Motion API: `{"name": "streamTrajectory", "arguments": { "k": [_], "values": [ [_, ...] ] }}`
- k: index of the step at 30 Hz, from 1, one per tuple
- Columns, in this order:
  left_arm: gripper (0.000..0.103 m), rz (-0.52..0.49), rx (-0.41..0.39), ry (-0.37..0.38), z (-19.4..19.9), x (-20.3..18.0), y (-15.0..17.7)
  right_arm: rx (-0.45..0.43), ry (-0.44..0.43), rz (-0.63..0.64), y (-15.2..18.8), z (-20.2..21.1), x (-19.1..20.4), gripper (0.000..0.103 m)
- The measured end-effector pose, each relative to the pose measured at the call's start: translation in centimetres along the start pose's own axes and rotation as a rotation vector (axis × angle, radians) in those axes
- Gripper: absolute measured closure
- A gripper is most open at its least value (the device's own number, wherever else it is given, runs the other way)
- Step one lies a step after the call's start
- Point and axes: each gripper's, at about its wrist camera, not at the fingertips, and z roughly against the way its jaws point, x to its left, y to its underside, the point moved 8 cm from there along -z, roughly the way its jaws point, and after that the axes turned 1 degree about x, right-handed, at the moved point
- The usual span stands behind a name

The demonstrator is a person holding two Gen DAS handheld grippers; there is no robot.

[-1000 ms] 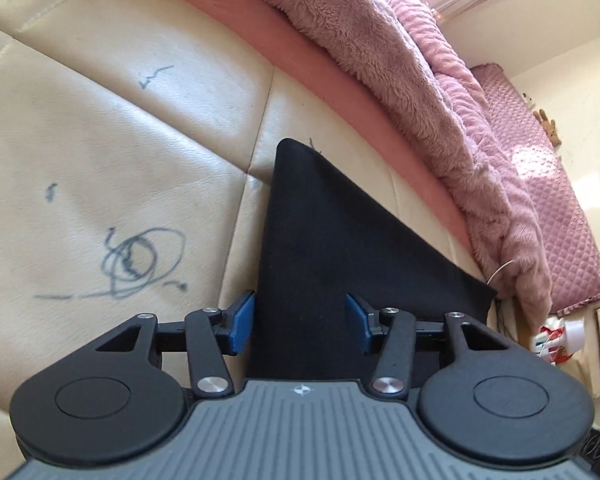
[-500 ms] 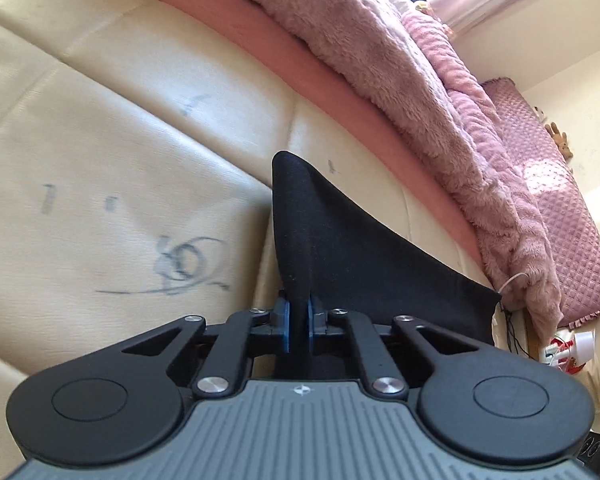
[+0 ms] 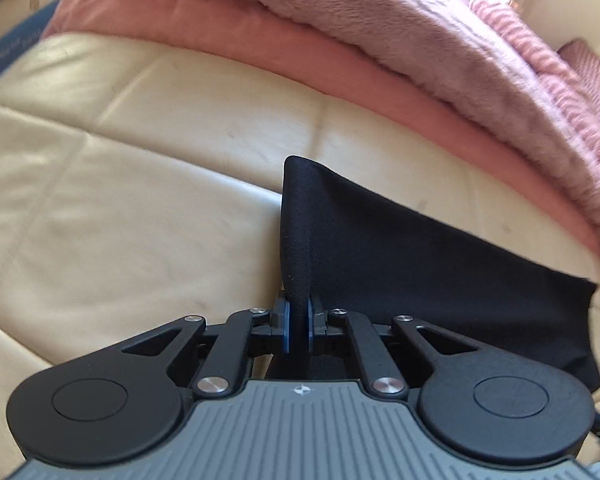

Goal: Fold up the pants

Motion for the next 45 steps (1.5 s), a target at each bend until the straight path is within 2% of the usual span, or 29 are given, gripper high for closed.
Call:
{"name": "streamTrajectory", "arguments": {
  "k": [2, 5, 6, 8, 9, 10, 11, 14, 16, 19, 22, 29, 31, 33, 35, 36, 37, 42, 45],
  "values": [
    [0.095, -0.019, 0.006, -0.032, -0.5, 0.3, -0.5, 0.008, -0.016, -0.030, -0.4, -0.2, -0.4, 0.084],
    [0.092, -0.043, 0.010, -0.060, -1.0, -0.1, -0.8, 0.005, -0.014, -0.080, -1.6, -0.4, -1.8, 0.063],
    [0.087, -0.057, 0.005, -0.075, -1.0, -0.2, -0.7, 0.000, -0.011, -0.099, -2.3, -0.5, -2.5, 0.057],
    [0.079, -0.073, -0.009, -0.111, -0.8, 0.0, -0.7, -0.005, -0.012, -0.136, -3.7, -0.9, -3.8, 0.054],
    [0.072, -0.077, -0.022, -0.126, -0.6, -0.1, -0.7, 0.001, -0.014, -0.156, -4.3, -1.3, -4.6, 0.045],
    [0.069, -0.074, -0.038, -0.142, -0.3, 0.1, -0.8, 0.006, -0.019, -0.176, -4.9, -1.7, -5.3, 0.036],
    [0.064, -0.065, -0.050, -0.151, -0.1, 0.1, -0.8, 0.009, -0.031, -0.195, -5.5, -2.0, -6.0, 0.034],
    [0.062, -0.062, -0.100, -0.166, 0.8, -0.3, -1.2, 0.033, -0.060, -0.249, -6.8, -3.5, -8.5, 0.034],
    [0.062, -0.084, -0.140, -0.175, 1.4, -1.0, -1.4, 0.072, -0.110, -0.305, -7.1, -4.9, -10.0, 0.034],
    [0.062, -0.108, -0.143, -0.127, 1.6, -2.4, -1.4, 0.098, -0.220, -0.408, -7.4, -6.5, -12.0, 0.034],
    [0.062, -0.153, -0.124, -0.086, 1.0, -4.5, -1.2, 0.123, -0.320, -0.458, -7.8, -7.2, -12.7, 0.034],
    [0.062, -0.293, -0.079, -0.012, -1.6, -10.3, 0.2, 0.169, -0.482, -0.504, -8.3, -8.8, -12.8, 0.044],
    [0.062, -0.335, -0.072, 0.001, -2.3, -11.8, 0.5, 0.190, -0.505, -0.508, -8.0, -9.2, -12.8, 0.058],
    [0.062, -0.366, -0.071, 0.005, -2.8, -13.1, 0.7, 0.200, -0.522, -0.519, -7.9, -9.5, -12.7, 0.064],
    [0.062, -0.379, -0.068, 0.015, -3.4, -14.1, 0.8, 0.204, -0.518, -0.515, -7.8, -9.8, -12.5, 0.069],
    [0.062, -0.384, -0.068, 0.018, -3.6, -14.4, 0.7, 0.203, -0.505, -0.505, -7.8, -10.1, -12.2, 0.075],
    [0.062, -0.392, -0.069, 0.021, -3.8, -14.9, 0.7, 0.208, -0.488, -0.491, -7.6, -10.2, -11.8, 0.087],
    [0.067, -0.484, -0.094, 0.015, -4.4, -17.2, 0.4, 0.184, -0.400, -0.448, -7.7, -9.4, -10.9, 0.091],
    [0.069, -0.531, -0.108, 0.044, -4.5, -19.2, 0.5, 0.154, -0.361, -0.436, -7.9, -7.3, -11.5, 0.091]
  ]
}}
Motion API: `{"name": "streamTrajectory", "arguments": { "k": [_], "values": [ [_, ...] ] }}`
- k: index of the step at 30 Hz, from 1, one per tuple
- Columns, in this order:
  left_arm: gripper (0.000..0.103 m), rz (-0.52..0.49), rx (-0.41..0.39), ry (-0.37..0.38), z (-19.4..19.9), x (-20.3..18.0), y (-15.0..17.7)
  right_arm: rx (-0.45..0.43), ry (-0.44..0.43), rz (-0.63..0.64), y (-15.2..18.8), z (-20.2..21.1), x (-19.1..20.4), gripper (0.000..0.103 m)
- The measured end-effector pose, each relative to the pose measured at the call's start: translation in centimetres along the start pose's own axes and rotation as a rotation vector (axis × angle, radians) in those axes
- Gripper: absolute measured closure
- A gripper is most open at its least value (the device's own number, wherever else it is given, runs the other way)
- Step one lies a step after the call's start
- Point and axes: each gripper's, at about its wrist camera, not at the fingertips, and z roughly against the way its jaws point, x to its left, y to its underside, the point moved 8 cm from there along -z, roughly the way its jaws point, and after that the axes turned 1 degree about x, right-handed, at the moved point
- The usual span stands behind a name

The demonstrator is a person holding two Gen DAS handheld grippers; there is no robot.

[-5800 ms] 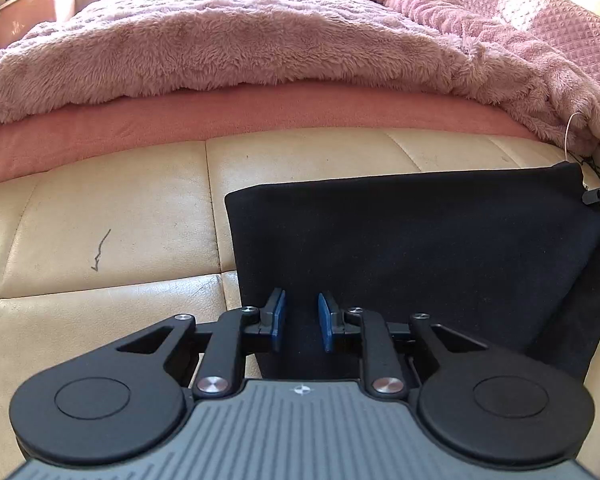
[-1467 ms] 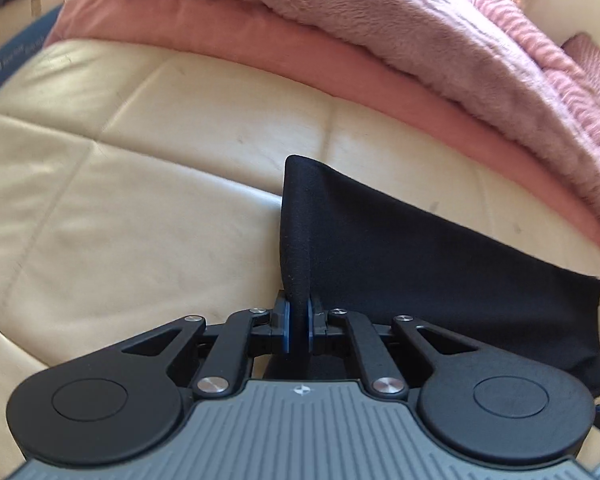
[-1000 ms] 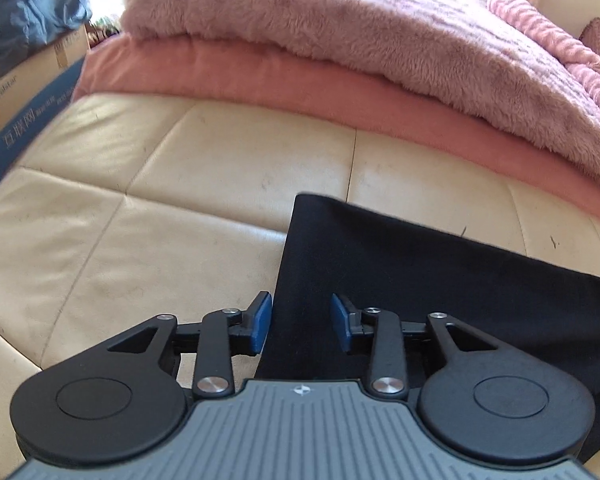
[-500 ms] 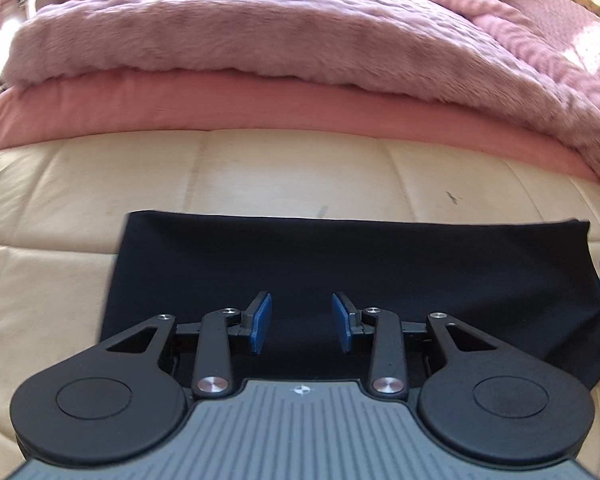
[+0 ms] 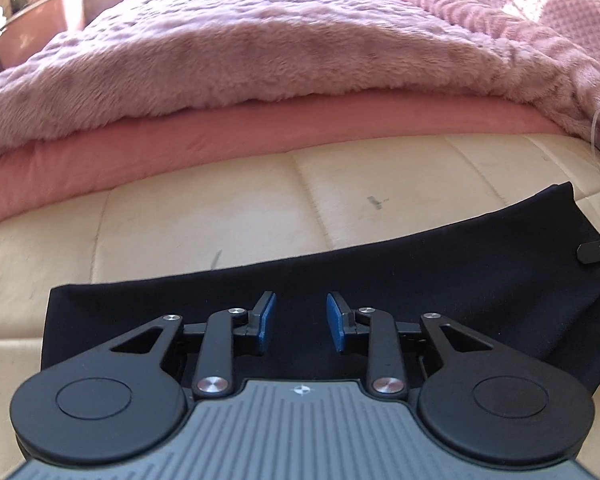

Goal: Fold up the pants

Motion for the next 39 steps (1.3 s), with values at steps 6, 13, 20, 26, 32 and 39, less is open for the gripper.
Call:
{"name": "streamTrajectory", "arguments": {
  "k": [6, 13, 20, 26, 32, 39],
  "values": [
    [0.078, -0.197, -0.022, 0.051, -2.2, -7.4, -1.6, -0.030, 0.062, -0.015, 0.3, 4.6, -1.1, 0.091],
    [0.079, -0.303, -0.021, -0.032, -5.1, -10.9, -3.0, -0.095, 0.045, -0.019, -0.2, 8.3, 1.1, 0.091],
    [0.081, -0.363, -0.035, 0.017, -2.1, -11.4, -1.6, -0.115, 0.056, -0.034, -1.1, 9.1, 4.7, 0.091],
    [0.083, -0.484, -0.002, 0.044, 0.6, -12.7, 3.3, -0.109, 0.071, -0.005, -2.1, 8.8, 8.4, 0.091],
    [0.097, -0.444, -0.009, 0.072, 2.1, -14.5, 5.7, -0.106, 0.121, 0.016, -2.5, 8.0, 10.5, 0.091],
    [0.086, -0.303, -0.064, 0.112, 5.9, -11.9, 5.7, -0.093, 0.127, 0.038, -2.5, 7.4, 14.7, 0.091]
  ]
}}
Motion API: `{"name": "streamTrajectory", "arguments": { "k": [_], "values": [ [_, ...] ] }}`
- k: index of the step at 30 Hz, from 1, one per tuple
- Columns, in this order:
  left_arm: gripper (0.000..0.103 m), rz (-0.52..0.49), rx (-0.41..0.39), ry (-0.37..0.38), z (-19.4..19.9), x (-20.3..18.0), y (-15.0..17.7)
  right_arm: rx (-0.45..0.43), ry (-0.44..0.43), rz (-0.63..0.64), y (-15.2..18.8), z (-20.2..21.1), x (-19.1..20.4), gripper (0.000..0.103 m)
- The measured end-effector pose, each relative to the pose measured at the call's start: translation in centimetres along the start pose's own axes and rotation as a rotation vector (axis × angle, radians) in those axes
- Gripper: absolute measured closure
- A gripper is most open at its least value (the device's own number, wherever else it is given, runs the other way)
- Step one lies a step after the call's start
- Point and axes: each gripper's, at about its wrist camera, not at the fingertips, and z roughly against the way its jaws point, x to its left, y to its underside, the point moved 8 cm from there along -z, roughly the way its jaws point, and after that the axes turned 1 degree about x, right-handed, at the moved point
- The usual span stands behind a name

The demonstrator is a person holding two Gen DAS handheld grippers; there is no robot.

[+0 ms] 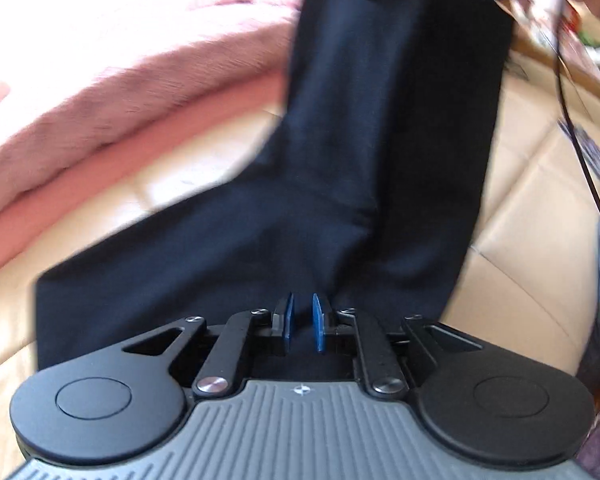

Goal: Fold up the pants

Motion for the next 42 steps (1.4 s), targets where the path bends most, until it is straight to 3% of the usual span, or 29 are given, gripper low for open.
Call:
{"name": "streamTrajectory", "arguments": {
  "k": [3, 7, 9, 11, 17, 22, 27, 31, 33, 37, 42],
  "values": [
    [0.086, 0.149, -0.027, -0.080, 2.3, 5.3, 0.0, 0.014, -0.006, 0.013, 0.0, -0.5, 2.8, 0.091],
    [0.083, 0.421, 0.011, -0.171, 4.5, 13.7, 2.3, 0.040, 0.008, 0.034, 0.5, -2.7, 6.6, 0.091],
    [0.076, 0.596, 0.024, -0.138, 5.1, 17.0, 4.3, 0.055, 0.017, 0.041, 1.0, -4.4, 8.5, 0.091],
    [0.076, 0.729, 0.040, -0.085, 5.3, 19.0, 6.3, 0.078, 0.033, 0.050, 1.7, -6.5, 10.1, 0.091],
    [0.075, 0.925, 0.071, 0.052, 3.8, 20.4, 9.1, 0.177, 0.096, 0.088, 5.3, -14.6, 13.6, 0.091],
    [0.074, 0.988, 0.065, 0.106, 3.5, 19.7, 10.2, 0.266, 0.161, 0.096, 8.6, -21.1, 14.1, 0.091],
    [0.075, 1.026, 0.051, 0.152, 3.5, 19.5, 10.6, 0.305, 0.205, 0.088, 10.3, -24.7, 13.6, 0.089],
    [0.075, 1.064, 0.033, 0.152, 3.8, 20.2, 11.1, 0.327, 0.190, 0.084, 10.6, -25.5, 14.4, 0.077],
    [0.075, 1.080, 0.008, 0.144, 4.6, 20.9, 10.9, 0.334, 0.161, 0.072, 10.4, -25.6, 15.0, 0.065],
    [0.074, 1.097, -0.030, 0.123, 6.0, 22.0, 10.3, 0.338, 0.102, 0.035, 10.3, -24.8, 15.7, 0.056],
    [0.067, 1.105, -0.073, 0.117, 7.1, 22.3, 9.2, 0.360, -0.032, -0.069, 10.4, -23.5, 17.2, 0.054]
  ]
}}
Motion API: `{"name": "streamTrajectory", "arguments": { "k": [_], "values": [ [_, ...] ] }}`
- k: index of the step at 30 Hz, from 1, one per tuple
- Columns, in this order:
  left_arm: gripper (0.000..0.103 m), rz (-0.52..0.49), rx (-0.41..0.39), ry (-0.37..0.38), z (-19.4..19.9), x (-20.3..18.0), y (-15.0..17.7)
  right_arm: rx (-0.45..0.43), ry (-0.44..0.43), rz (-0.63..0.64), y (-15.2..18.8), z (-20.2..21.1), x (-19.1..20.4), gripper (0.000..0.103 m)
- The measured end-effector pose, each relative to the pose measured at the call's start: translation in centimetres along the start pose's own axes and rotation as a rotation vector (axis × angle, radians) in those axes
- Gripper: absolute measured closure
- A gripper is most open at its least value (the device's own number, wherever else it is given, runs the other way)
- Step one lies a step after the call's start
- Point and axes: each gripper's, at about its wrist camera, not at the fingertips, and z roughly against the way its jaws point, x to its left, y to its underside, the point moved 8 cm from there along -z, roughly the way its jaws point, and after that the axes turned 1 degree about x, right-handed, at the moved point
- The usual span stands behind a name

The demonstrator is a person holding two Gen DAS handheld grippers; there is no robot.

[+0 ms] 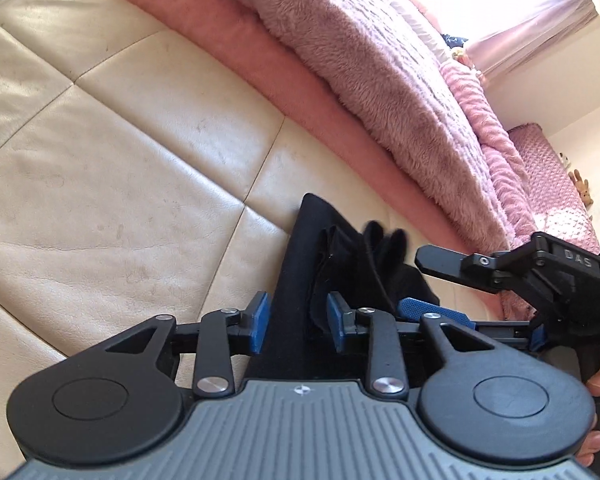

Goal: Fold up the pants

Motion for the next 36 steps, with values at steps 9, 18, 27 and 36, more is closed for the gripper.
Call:
{"name": "streamTrajectory", "arguments": {
  "k": [9, 18, 27, 36],
  "values": [
    [0.061, -0.017, -0.016, 0.024, 0.7, -1.5, 0.1, -0.144, -0.058, 0.136, 1.0, 8.1, 2.2, 0.053],
    [0.059, -0.021, -0.001, -0.009, 0.4, -1.3, 0.8, -0.198, 0.208, 0.172, 3.0, 6.6, -8.5, 0.090],
    [0.053, -0.092, 0.030, -0.046, -0.2, -1.3, 1.0, -0.023, 0.078, 0.240, 9.5, -1.7, -6.5, 0.096],
    [0.040, -0.401, -0.002, -0.084, -4.9, -4.3, -0.5, -0.239, 0.121, 0.269, 4.3, 5.3, -8.6, 0.093]
  ]
}}
